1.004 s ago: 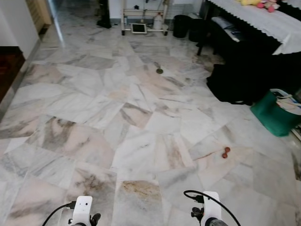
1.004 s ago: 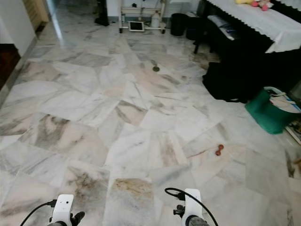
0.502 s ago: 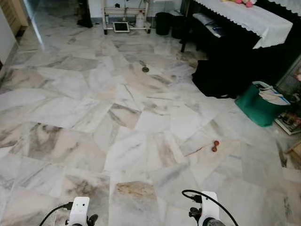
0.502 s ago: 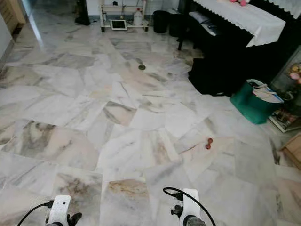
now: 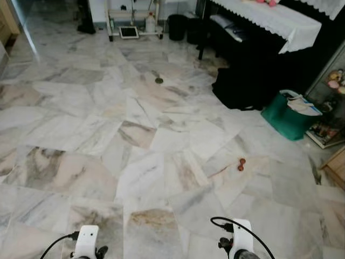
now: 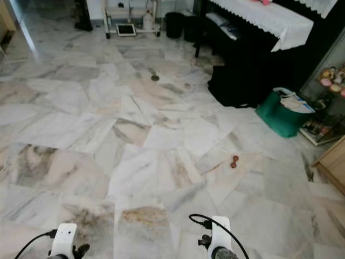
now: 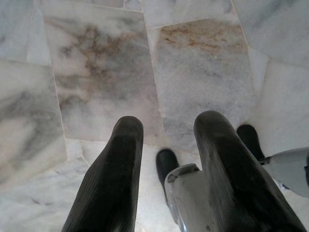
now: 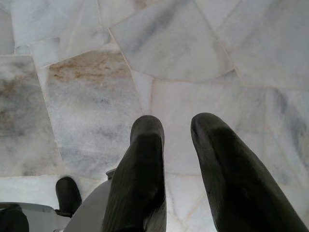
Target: Setting the table
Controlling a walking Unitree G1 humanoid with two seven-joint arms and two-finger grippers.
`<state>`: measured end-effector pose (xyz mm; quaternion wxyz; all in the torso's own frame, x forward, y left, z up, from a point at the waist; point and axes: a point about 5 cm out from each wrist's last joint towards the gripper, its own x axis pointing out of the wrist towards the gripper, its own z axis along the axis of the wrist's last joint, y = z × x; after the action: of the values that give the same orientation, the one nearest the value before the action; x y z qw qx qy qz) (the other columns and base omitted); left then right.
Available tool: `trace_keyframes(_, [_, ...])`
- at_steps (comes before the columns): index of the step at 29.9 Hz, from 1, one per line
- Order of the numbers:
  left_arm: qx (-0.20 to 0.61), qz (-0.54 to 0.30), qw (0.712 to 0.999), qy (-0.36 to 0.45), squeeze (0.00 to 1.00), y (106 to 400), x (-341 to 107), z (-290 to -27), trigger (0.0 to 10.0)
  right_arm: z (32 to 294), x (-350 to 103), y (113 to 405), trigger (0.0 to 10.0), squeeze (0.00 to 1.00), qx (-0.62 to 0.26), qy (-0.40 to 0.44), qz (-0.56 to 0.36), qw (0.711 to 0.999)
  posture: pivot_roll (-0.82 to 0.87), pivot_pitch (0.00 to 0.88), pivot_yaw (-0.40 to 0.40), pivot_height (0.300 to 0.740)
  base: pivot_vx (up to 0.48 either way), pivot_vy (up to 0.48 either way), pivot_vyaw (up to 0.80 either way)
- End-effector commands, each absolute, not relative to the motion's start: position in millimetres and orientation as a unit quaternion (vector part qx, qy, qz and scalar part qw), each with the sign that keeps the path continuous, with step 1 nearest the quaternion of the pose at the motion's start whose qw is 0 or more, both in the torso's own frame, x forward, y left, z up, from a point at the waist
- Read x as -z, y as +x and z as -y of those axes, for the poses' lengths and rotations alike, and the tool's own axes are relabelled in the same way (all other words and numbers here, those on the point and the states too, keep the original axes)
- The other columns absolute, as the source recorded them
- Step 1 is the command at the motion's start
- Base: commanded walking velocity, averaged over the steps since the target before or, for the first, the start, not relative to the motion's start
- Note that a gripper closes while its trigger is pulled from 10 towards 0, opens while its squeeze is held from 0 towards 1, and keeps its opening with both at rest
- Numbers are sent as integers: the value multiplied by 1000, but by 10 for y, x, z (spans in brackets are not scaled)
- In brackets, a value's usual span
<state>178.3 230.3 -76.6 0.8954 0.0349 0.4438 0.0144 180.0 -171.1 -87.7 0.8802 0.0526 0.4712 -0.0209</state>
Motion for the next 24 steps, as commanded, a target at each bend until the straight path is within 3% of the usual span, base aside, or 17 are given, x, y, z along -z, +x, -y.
trace_keyframes(1, [-3, -457, 888, 51, 0, 1760, 795, -2256, 10000, 1745, 872, 1805, 10000, 0, 26, 53, -470, 880, -16, 0, -68, 740, 0, 0, -756])
trace_keyframes(7, [-4, -460, 887, 53, 0, 1743, 805, -2246, 10000, 1745, 872, 1805, 10000, 0, 25, 52, -470, 881, -16, 0, -68, 740, 0, -320, -756])
trace_keyframes(24, [-17, -460, 887, 40, 0, 1626, 827, -2340, 10000, 1741, 872, 1807, 10000, 0, 25, 51, -469, 881, -1, 0, -72, 740, 0, 0, -757])
